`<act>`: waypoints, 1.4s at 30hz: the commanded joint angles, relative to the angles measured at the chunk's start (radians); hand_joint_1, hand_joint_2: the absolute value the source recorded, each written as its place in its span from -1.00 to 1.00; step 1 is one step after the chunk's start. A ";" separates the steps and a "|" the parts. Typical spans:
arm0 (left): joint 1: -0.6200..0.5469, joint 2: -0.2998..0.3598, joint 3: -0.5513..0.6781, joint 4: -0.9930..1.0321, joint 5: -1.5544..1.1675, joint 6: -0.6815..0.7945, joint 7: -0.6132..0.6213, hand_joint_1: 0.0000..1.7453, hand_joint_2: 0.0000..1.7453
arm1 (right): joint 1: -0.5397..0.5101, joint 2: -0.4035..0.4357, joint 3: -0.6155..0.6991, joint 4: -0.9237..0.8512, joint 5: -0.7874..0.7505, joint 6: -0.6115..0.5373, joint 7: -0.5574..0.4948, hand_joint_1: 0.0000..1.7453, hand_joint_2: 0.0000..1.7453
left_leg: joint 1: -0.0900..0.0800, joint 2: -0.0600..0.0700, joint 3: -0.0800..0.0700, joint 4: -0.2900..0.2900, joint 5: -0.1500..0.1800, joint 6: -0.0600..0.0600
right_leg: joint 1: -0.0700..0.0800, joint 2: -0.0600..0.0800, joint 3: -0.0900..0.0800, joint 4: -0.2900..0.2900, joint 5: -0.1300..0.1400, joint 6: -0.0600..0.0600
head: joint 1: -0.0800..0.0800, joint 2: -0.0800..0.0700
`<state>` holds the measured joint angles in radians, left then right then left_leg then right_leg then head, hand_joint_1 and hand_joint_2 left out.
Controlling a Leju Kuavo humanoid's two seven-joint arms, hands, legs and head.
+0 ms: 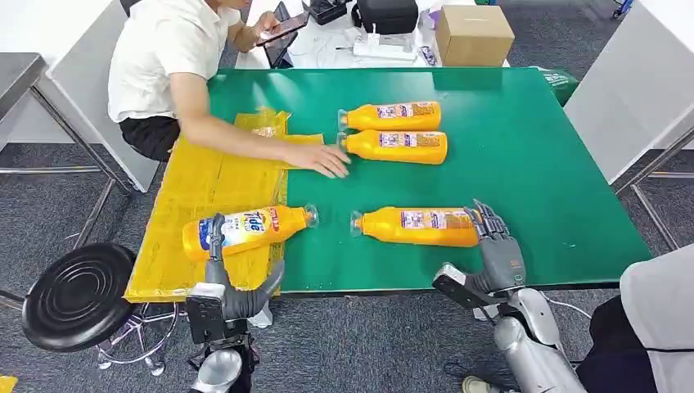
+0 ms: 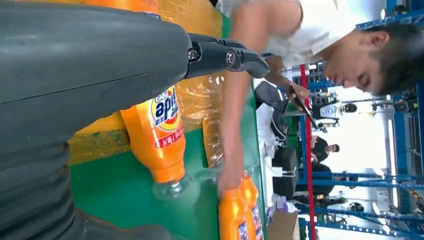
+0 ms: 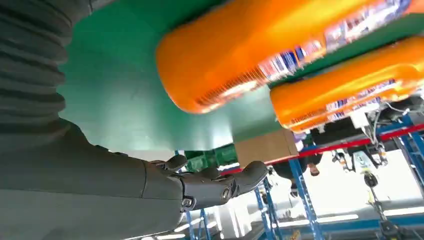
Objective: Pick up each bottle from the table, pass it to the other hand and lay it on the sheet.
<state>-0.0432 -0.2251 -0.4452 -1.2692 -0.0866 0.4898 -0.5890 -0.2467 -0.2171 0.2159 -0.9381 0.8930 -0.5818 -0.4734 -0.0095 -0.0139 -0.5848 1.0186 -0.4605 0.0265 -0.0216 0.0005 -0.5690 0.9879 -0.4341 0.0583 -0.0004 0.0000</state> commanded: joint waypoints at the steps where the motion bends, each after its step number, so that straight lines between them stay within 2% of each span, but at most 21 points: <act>1: -0.017 0.011 -0.024 0.032 -0.006 0.029 0.040 -1.00 1.00 | -0.056 0.007 -0.002 0.131 0.027 0.051 0.061 -1.00 1.00 | 0.001 0.003 0.003 -0.001 -0.001 -0.002 | 0.002 0.001 0.003 -0.001 0.000 -0.003 | 0.000 0.000; 2: -0.019 0.008 -0.030 0.038 -0.012 0.037 0.050 -1.00 1.00 | -0.059 0.001 0.004 0.146 0.036 0.068 0.075 -1.00 1.00 | 0.001 0.002 0.002 -0.001 -0.001 -0.002 | 0.001 0.001 0.002 -0.001 0.000 -0.002 | 0.000 0.000; 3: -0.027 0.015 -0.041 0.050 -0.013 0.038 0.057 -1.00 1.00 | -0.066 0.000 0.004 0.163 0.035 0.083 0.086 -1.00 -1.00 | 0.001 0.002 0.003 -0.001 -0.001 -0.002 | 0.002 0.001 0.003 -0.002 0.000 -0.003 | 0.000 0.000; 8: -0.052 0.019 -0.092 0.070 -0.026 0.039 0.049 -1.00 1.00 | -0.158 0.046 0.033 0.282 0.048 0.126 0.094 -1.00 -1.00 | 0.001 0.004 0.002 0.000 0.000 -0.002 | 0.001 0.003 0.001 -0.001 0.001 -0.002 | 0.000 0.000; 19: -0.053 0.019 -0.097 0.070 -0.027 0.042 0.053 -1.00 1.00 | -0.168 0.053 0.038 0.297 0.053 0.121 0.101 -1.00 -1.00 | 0.001 0.006 0.003 -0.001 -0.001 -0.002 | 0.001 0.005 0.002 -0.001 0.001 -0.003 | 0.000 0.000; 20: -0.067 0.030 -0.144 0.067 -0.034 0.026 0.064 -1.00 1.00 | -0.221 0.076 0.086 0.376 0.091 0.119 0.118 -1.00 -1.00 | 0.001 0.004 0.002 -0.001 0.000 -0.002 | 0.001 0.003 0.001 -0.001 0.001 -0.002 | 0.000 0.000; 24: -0.087 0.023 -0.168 0.082 0.004 0.007 0.092 -1.00 1.00 | -0.281 0.098 0.125 0.453 0.127 0.119 0.163 -1.00 -1.00 | 0.001 0.006 0.003 0.000 -0.001 -0.002 | 0.002 0.004 0.002 0.000 0.001 -0.003 | 0.000 0.000; 30: -0.128 0.011 -0.207 0.119 0.074 -0.018 0.110 -1.00 1.00 | -0.343 0.095 0.210 0.500 0.210 0.103 0.216 -1.00 -1.00 | 0.001 0.004 0.002 0.000 0.000 -0.002 | 0.001 0.002 0.001 0.000 0.001 -0.002 | 0.000 0.000; 35: -0.118 0.029 -0.242 0.121 0.110 -0.071 0.143 -1.00 1.00 | -0.350 0.076 0.258 0.499 0.268 0.076 0.258 -1.00 -1.00 | 0.001 0.002 0.003 -0.001 0.000 -0.001 | 0.001 0.001 0.003 -0.001 0.000 -0.002 | 0.000 0.000; 42: -0.115 0.030 -0.245 0.117 0.115 -0.077 0.149 -1.00 1.00 | -0.353 0.079 0.261 0.494 0.271 0.078 0.260 -1.00 -1.00 | 0.001 0.002 0.003 0.000 0.000 -0.002 | 0.001 0.001 0.002 0.000 0.001 -0.002 | 0.000 0.000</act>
<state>-0.1186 -0.2304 -0.6485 -1.2085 0.0225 0.4166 -0.4460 -0.5476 -0.1411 0.4112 -0.5276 1.1597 -0.5039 -0.2163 -0.0097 -0.0130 -0.5841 1.0188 -0.4600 0.0267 -0.0217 0.0008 -0.5688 0.9879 -0.4335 0.0589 -0.0004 0.0000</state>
